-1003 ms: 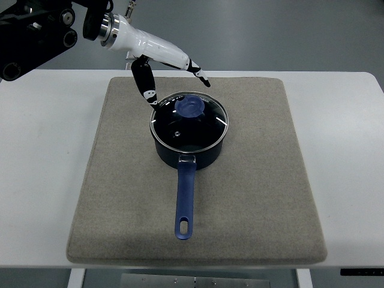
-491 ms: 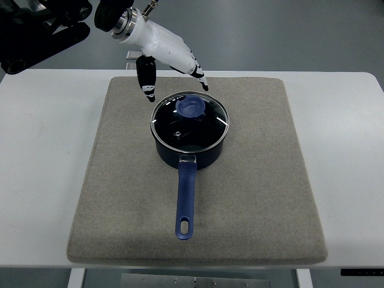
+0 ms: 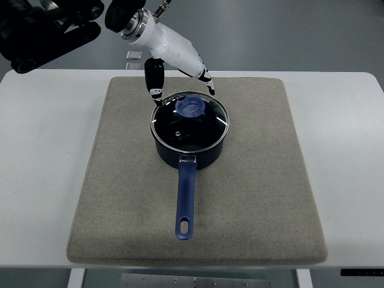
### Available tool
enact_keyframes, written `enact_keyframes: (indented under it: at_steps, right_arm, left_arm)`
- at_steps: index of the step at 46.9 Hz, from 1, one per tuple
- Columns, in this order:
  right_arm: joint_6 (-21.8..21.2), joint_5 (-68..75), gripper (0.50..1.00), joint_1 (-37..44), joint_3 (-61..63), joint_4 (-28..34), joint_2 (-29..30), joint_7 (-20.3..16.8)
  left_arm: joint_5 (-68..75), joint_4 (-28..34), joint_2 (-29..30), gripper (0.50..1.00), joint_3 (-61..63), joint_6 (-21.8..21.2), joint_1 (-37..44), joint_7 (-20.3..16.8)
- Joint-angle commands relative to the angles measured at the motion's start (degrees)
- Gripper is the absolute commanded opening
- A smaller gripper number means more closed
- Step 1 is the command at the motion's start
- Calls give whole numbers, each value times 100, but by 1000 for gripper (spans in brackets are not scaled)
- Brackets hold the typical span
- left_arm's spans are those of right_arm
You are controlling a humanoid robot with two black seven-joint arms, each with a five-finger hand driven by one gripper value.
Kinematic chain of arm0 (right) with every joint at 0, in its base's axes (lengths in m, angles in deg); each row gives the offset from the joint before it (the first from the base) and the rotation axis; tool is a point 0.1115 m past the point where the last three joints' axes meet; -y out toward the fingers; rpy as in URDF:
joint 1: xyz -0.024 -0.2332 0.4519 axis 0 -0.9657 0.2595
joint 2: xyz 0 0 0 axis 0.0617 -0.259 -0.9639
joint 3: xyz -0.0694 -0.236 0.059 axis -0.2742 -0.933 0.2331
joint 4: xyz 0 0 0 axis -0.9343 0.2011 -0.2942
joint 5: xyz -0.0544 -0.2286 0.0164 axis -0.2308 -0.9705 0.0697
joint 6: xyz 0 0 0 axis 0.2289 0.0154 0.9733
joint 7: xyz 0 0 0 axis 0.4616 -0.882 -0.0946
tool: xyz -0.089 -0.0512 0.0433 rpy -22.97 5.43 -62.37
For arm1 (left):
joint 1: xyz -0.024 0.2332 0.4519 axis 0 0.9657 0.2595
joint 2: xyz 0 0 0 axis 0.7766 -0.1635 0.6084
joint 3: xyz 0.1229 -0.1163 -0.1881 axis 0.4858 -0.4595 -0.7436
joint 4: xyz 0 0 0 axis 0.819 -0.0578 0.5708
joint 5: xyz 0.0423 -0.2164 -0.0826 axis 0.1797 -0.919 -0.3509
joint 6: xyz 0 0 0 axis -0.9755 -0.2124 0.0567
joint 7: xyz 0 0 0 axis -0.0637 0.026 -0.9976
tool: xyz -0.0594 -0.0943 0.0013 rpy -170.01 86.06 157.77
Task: Open pot lid and place left with left hand
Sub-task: 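Lower the left hand onto the blue knob of the glass lid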
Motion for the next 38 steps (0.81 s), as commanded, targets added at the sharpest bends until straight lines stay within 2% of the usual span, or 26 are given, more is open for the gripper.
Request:
enact_keyframes:
  at_steps: [1, 38]
  right_arm:
    - [0, 0, 917, 0, 0, 1, 0, 0]
    - [0, 0, 917, 0, 0, -8, 0, 0]
  left_arm:
    - [-3, 33, 3, 966, 112, 4, 26, 0]
    - [-715, 77, 47, 988, 218, 4, 201, 0]
